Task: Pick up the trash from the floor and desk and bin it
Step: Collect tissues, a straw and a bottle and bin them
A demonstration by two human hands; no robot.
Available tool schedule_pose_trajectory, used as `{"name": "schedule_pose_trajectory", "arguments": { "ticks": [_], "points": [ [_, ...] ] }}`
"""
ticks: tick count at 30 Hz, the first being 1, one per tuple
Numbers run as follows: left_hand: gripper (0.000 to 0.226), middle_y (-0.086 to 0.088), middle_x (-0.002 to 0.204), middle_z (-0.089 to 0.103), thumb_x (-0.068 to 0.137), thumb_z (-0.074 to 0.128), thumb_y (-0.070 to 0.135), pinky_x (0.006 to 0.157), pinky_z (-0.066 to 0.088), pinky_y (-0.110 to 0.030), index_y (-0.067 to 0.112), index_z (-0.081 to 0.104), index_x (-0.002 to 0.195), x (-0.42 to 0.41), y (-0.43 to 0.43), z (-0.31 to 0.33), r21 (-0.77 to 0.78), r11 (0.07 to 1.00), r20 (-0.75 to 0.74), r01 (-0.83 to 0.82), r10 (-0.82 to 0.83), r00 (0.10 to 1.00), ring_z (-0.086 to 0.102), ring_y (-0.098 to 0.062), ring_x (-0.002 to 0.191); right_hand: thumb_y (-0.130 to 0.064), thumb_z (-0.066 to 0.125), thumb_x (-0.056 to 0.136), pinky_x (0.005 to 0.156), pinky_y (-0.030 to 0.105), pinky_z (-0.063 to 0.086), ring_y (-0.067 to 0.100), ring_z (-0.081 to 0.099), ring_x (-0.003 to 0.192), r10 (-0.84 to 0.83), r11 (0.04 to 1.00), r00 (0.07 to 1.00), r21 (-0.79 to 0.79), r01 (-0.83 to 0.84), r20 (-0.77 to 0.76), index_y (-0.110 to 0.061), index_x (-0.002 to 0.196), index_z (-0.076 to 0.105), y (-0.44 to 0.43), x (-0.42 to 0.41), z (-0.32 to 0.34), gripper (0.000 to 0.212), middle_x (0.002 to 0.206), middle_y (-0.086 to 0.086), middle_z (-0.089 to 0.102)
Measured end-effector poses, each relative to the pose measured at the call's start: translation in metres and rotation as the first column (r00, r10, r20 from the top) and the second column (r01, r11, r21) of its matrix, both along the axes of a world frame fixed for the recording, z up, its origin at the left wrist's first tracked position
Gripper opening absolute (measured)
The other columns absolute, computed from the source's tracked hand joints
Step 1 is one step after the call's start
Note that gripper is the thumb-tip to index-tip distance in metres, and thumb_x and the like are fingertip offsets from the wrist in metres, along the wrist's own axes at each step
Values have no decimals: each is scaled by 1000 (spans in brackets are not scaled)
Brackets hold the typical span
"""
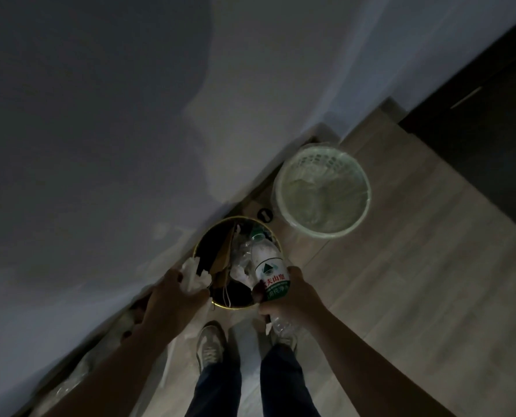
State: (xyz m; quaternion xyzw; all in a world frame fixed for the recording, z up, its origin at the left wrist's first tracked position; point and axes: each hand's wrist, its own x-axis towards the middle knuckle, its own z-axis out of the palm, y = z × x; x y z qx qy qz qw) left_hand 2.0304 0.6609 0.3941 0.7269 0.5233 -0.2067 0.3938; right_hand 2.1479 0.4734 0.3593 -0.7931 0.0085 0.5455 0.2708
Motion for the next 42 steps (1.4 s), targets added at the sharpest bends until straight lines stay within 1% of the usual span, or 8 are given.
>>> {"name": "schedule_pose_trajectory", "arguments": {
  "ticks": [9,17,23,29,32,35,40,42],
  "points": [
    [29,2,72,52,78,74,23,48,35,-23,15,46,83,8,5,-61,-32,999,7,-4,4,1000,51,-9,62,-31,83,56,73,30,52,22,61,100,28,996,999,-84,-30,-20,-19,125,34,29,-3,-92,86,110,3,60],
    [32,0,69,53,79,73,21,45,34,-21,20,42,72,-6,7,-86,-51,999,-11,-12,11,1000,50,-9,57,-34,83,63,70,28,46,23,57,107,44,987,999,-153,-46,-19,-14,129,33,43,-6,-127,85,117,4,55],
    [29,-1,71,56,77,75,23,48,38,-23,15,48,81,-10,10,-92,-51,999,-3,13,-13,1000,54,-12,60,-35,84,56,81,34,55,24,60,104,26,987,1000,-162,-26,-1,-16,124,38,43,-5,-132,84,115,6,58],
    [38,2,75,54,75,77,33,51,37,-24,13,49,89,-2,15,-100,-31,999,31,40,-39,999,52,-9,65,-34,87,58,65,24,46,22,60,100,-48,992,998,-117,52,36,-14,128,40,40,-1,-125,87,114,6,59],
    [45,5,76,52,73,78,40,52,36,-22,13,48,92,8,15,-104,-54,998,46,35,-33,998,50,-5,67,-44,91,53,81,29,51,22,57,112,-44,995,998,-84,48,49,-14,136,34,31,1,-112,105,124,5,56],
    [55,4,81,51,73,76,45,54,36,-23,9,47,104,22,16,-108,-50,999,37,16,-14,999,51,-12,72,-49,91,49,90,36,54,21,58,111,-79,994,996,-71,81,36,-16,136,34,22,4,-105,108,123,3,55],
    [64,-9,97,57,70,78,47,61,40,-27,5,47,108,32,15,-119,-45,999,43,26,-24,999,55,-24,83,-39,91,55,74,27,54,16,60,101,-149,989,989,-22,149,6,-18,131,37,16,10,-100,96,113,-1,56],
    [71,-12,105,57,69,79,46,67,45,-31,4,46,115,35,15,-128,-49,998,42,26,-24,999,57,-27,90,-32,90,59,74,29,56,15,61,98,-222,974,974,41,223,-32,-19,129,38,13,12,-101,88,111,-1,58]
  ]
}}
